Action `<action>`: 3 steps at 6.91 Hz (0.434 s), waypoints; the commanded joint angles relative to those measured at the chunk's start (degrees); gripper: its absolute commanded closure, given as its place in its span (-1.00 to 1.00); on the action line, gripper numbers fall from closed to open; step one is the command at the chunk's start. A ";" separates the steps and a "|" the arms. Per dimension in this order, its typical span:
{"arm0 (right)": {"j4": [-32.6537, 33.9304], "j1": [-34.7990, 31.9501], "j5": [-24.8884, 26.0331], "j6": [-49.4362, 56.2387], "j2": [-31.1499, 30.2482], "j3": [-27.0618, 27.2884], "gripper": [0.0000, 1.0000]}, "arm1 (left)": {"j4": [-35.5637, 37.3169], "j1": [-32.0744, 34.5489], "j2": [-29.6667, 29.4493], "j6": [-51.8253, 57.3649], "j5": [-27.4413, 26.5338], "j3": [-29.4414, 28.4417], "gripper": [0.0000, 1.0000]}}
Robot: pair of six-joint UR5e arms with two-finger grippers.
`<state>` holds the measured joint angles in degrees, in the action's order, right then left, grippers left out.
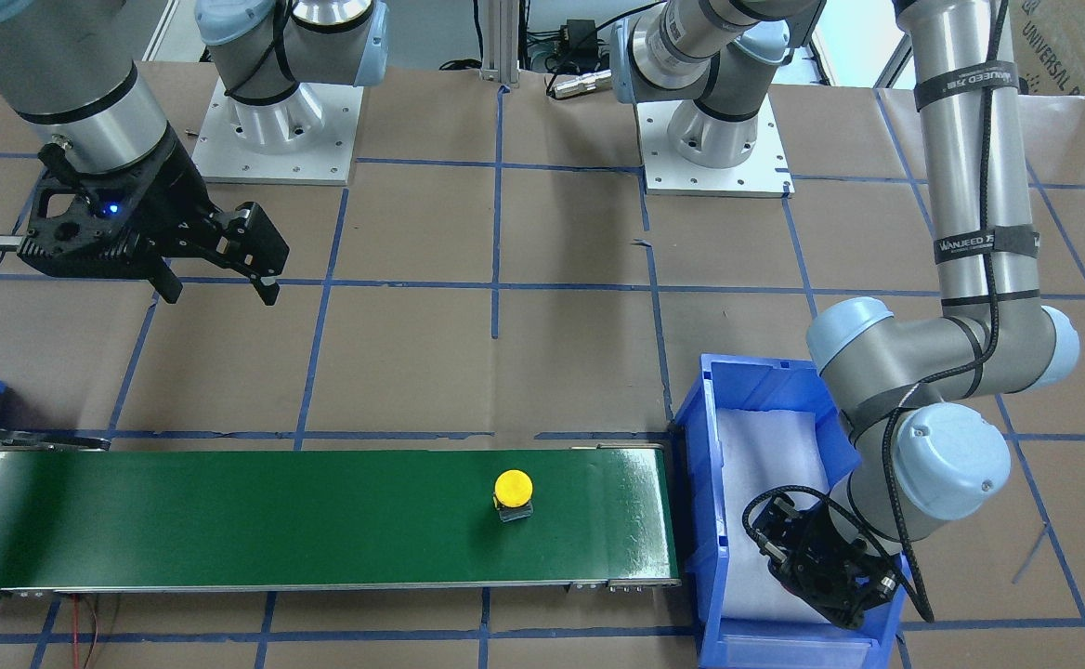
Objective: Transport two buttons from left to right
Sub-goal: 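Return the left gripper to the bin and grasp the red button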
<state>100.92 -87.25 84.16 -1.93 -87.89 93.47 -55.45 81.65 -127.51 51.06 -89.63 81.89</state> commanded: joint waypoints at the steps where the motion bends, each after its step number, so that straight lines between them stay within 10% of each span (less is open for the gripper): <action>1: -0.02 0.15 -0.14 0.00 0.00 0.05 -1.00 | 0.17 0.00 -0.02 -0.09 -2.12 -0.41 0.46; 3: -0.03 0.24 -0.05 0.09 0.17 0.14 -1.00 | -0.35 0.09 1.81 -6.80 -1.69 -0.68 0.46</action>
<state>100.83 -87.13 84.09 -1.92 -87.85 93.61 -55.49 81.66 -126.85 49.00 -91.49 81.35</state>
